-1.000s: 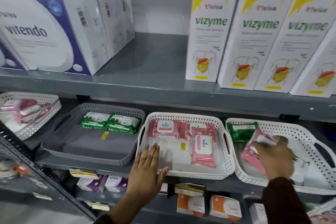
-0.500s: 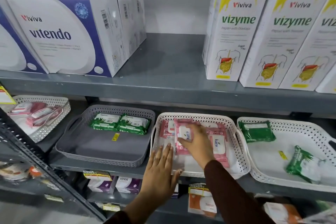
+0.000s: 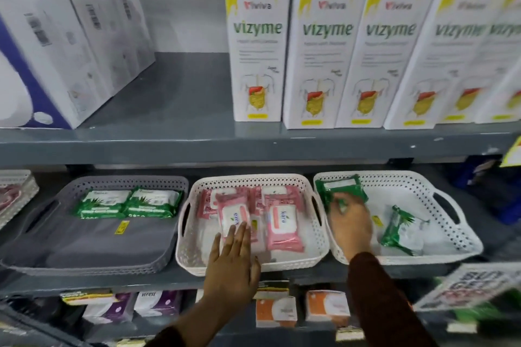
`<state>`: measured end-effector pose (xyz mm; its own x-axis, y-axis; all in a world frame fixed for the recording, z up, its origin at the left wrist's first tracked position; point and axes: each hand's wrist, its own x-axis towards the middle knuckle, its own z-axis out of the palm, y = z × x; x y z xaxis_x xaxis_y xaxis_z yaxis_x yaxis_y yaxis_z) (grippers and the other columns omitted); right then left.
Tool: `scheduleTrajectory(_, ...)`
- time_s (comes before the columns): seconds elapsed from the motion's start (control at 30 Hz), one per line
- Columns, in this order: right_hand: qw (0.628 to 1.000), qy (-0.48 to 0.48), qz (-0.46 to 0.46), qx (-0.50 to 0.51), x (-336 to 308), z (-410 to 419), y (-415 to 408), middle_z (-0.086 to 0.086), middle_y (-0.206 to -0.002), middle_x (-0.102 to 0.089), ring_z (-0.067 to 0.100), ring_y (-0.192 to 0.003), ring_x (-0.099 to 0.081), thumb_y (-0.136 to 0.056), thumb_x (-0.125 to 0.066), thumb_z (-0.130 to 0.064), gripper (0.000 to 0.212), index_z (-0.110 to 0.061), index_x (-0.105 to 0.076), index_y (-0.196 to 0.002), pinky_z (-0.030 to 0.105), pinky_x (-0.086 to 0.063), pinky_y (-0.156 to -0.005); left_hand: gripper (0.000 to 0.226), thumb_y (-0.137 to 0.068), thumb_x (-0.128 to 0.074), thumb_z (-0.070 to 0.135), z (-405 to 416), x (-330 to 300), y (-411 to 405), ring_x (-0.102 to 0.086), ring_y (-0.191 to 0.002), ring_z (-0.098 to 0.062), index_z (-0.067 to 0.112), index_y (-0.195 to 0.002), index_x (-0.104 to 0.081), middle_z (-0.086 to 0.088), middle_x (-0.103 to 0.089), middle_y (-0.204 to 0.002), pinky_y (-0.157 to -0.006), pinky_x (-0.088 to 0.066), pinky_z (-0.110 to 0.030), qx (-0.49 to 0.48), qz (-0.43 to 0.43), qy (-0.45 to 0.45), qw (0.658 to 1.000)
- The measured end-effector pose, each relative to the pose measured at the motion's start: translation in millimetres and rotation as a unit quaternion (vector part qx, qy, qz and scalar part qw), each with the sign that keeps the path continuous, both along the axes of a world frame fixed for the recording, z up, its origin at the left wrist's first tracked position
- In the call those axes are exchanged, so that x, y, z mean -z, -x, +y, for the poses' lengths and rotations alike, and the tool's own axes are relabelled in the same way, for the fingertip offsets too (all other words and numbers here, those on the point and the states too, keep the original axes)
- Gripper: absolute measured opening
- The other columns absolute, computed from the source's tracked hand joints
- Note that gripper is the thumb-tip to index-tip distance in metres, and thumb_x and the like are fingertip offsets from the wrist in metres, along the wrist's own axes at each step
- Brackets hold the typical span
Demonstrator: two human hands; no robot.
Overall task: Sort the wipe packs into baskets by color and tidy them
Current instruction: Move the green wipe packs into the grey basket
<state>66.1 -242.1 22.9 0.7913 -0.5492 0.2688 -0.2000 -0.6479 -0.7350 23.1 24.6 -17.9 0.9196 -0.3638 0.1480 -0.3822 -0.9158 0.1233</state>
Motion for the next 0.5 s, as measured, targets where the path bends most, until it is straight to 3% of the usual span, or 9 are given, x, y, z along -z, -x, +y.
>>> scheduleTrajectory(0.1, 0.975, 0.027, 0.175, 0.132, -3.5, -67.2, 1.7, 0.017, -0.110, -0.058, 0.040, -0.107, -0.058, -0.086, -0.065, -0.031, 0.037, -0.012, -0.063, -0.117, 0.046, -0.052, -0.091, 0.063, -0.094, -0.029, 0.040, -31.4, -1.9, -0.4, -0.024, -0.142, -0.028, 0.006, -0.147, -0.028, -0.011, -0.029, -0.154, -0.109, -0.013, -0.043, 0.016, -0.002, 0.017, 1.000)
scheduleTrajectory(0.2, 0.930, -0.012, 0.328, 0.164, 0.0, -112.3, 6.0, 0.025, -0.133, -0.052, 0.044, -0.122, -0.050, -0.081, -0.066, -0.048, 0.067, -0.009, -0.044, -0.131, 0.048, -0.047, -0.097, 0.064, -0.097, -0.021, 0.044, -62.0, -0.8, -1.0, -0.008, -0.145, -0.027, 0.010, -0.151, -0.016, -0.007, -0.017, -0.157, -0.113, -0.006, -0.044, 0.028, 0.002, 0.034, 0.999)
scheduleTrajectory(0.3, 0.926, -0.050, 0.347, 0.137, 8.2, -128.7, 8.2, 0.024, -0.126, -0.060, 0.042, -0.118, -0.056, -0.083, -0.066, -0.044, 0.069, -0.007, -0.033, -0.132, 0.047, -0.048, -0.097, 0.068, -0.093, -0.006, 0.046, -90.5, -5.2, -1.4, 0.000, -0.147, -0.023, 0.013, -0.152, -0.004, -0.005, -0.003, -0.159, -0.119, -0.002, -0.046, 0.040, 0.009, 0.029, 0.999)
scheduleTrajectory(0.43, 0.936, -0.015, 0.344, 0.069, 8.7, -106.0, 11.7, 0.017, -0.108, -0.065, 0.037, -0.099, -0.063, -0.077, -0.068, -0.029, 0.067, -0.015, -0.032, -0.131, 0.040, -0.050, -0.080, 0.067, -0.091, -0.006, 0.046, -103.5, -7.7, -1.5, -0.003, -0.147, -0.021, 0.016, -0.151, -0.001, -0.003, -0.004, -0.159, -0.119, -0.003, -0.044, 0.035, 0.004, 0.049, 0.998)
scheduleTrajectory(0.5, 0.932, 0.000, 0.362, 0.024, 7.8, -92.1, 13.2, 0.012, -0.106, -0.065, 0.034, -0.096, -0.063, -0.072, -0.068, -0.029, 0.072, -0.021, -0.030, -0.132, 0.040, -0.051, -0.081, 0.064, -0.092, -0.003, 0.048, -103.6, -4.3, -0.9, 0.002, -0.146, -0.019, 0.019, -0.148, 0.007, 0.000, 0.001, -0.158, -0.119, -0.001, -0.042, 0.043, 0.008, 0.047, 0.998)
